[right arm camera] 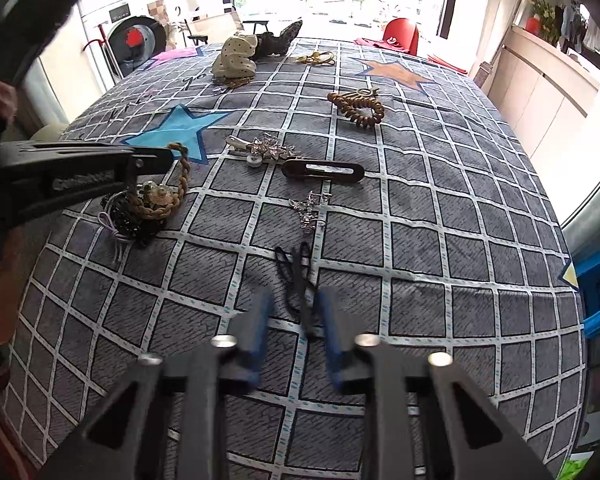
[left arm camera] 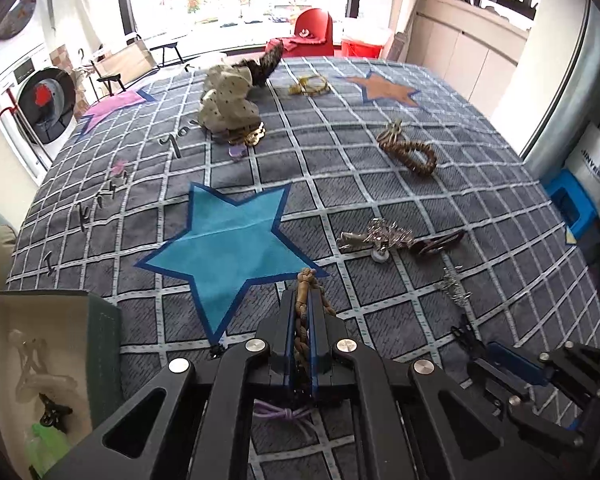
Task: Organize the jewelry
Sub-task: 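Carry the bracelet and scissors into the white box and open both tools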
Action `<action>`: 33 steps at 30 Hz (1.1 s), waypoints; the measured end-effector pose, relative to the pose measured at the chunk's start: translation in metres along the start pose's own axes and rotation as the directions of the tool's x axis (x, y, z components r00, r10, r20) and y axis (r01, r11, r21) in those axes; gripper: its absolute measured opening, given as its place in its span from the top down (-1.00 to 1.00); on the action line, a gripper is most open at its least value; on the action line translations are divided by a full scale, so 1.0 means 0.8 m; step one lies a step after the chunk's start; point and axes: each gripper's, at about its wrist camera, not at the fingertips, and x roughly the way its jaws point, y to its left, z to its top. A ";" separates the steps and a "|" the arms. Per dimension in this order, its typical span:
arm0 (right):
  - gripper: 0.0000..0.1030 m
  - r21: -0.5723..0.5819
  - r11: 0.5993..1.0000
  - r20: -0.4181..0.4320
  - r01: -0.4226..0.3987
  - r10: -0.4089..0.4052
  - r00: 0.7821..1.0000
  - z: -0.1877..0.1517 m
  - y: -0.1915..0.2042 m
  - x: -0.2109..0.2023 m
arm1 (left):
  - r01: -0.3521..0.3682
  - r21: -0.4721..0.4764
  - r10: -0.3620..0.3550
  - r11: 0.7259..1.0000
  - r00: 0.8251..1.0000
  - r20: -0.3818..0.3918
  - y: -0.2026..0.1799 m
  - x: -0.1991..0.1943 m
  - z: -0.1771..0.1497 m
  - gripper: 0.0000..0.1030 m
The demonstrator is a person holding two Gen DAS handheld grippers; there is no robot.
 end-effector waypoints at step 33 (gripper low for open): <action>0.65 0.172 0.969 0.002 -0.179 0.182 0.983 -0.059 -0.009 -0.063 | 0.015 -0.108 -0.002 0.994 0.992 0.122 0.015 -0.156 -0.142 0.85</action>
